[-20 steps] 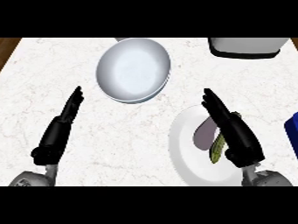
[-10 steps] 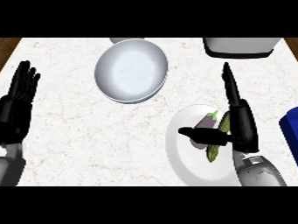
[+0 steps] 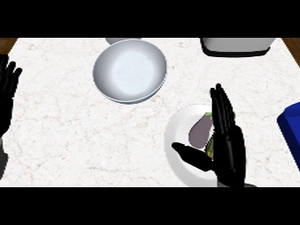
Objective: Pick the squash from the plate and place it in the bowl
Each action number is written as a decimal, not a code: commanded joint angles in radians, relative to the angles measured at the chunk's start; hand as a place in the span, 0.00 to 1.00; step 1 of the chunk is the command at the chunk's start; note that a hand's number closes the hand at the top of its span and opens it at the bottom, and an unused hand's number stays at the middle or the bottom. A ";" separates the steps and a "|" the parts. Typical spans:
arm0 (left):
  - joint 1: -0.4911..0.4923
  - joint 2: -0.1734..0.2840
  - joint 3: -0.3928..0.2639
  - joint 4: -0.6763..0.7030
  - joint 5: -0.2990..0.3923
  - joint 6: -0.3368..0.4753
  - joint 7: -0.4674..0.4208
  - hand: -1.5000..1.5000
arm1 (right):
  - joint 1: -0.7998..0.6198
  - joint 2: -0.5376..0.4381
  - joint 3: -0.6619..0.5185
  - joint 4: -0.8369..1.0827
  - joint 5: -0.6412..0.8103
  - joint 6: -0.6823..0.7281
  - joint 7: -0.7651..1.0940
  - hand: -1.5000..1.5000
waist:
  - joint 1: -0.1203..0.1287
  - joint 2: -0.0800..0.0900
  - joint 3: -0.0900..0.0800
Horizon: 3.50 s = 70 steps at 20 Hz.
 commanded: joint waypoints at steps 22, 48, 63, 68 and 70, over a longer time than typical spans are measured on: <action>-0.047 -0.021 0.019 0.023 -0.028 -0.028 0.003 0.50 | -0.023 -0.016 -0.053 -0.484 0.009 1.182 0.858 0.00 | 0.024 0.012 0.004; -0.027 -0.082 0.121 0.010 -0.086 -0.122 0.019 0.50 | 0.042 -0.032 -0.223 -0.060 0.084 0.904 0.377 0.00 | 0.026 0.011 0.005; -0.012 -0.149 0.126 -0.040 -0.148 -0.138 0.043 0.50 | 0.029 -0.016 -0.269 0.125 0.143 0.823 0.275 0.00 | 0.025 0.011 0.005; -0.027 -0.123 0.168 -0.003 -0.139 -0.169 0.043 0.50 | -0.010 0.036 -0.259 0.115 0.157 0.870 0.362 0.00 | 0.025 0.011 0.005; 0.000 -0.148 0.129 -0.115 -0.149 -0.138 0.112 0.50 | -0.061 0.002 -0.333 0.332 0.140 0.763 0.231 0.00 | 0.032 0.012 0.005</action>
